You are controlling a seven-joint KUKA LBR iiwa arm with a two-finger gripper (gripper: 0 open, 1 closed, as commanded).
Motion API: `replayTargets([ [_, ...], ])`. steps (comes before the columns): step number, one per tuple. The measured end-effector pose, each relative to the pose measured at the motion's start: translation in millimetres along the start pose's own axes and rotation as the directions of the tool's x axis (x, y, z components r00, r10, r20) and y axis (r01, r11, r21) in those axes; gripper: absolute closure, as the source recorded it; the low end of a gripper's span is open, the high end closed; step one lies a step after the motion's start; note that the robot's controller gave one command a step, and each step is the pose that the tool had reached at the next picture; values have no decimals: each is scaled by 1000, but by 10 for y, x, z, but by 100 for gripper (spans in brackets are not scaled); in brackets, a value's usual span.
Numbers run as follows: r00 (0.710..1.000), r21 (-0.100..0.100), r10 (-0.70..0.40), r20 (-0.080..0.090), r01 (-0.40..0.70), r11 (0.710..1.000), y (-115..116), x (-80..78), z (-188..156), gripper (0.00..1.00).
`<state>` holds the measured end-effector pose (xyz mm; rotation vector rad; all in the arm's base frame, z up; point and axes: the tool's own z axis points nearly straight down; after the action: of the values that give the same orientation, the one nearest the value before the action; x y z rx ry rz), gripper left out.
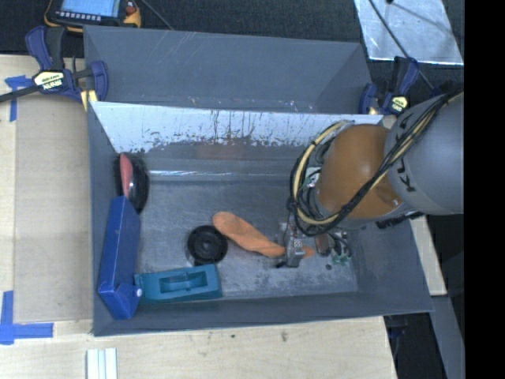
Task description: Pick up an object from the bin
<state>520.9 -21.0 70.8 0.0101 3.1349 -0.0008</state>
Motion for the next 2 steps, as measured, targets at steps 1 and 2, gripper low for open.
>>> replayTargets([
  [1,1000,0,0,0,0,1000,0,0,0,100],
  [2,1000,0,0,0,0,1000,0,0,0,100],
])
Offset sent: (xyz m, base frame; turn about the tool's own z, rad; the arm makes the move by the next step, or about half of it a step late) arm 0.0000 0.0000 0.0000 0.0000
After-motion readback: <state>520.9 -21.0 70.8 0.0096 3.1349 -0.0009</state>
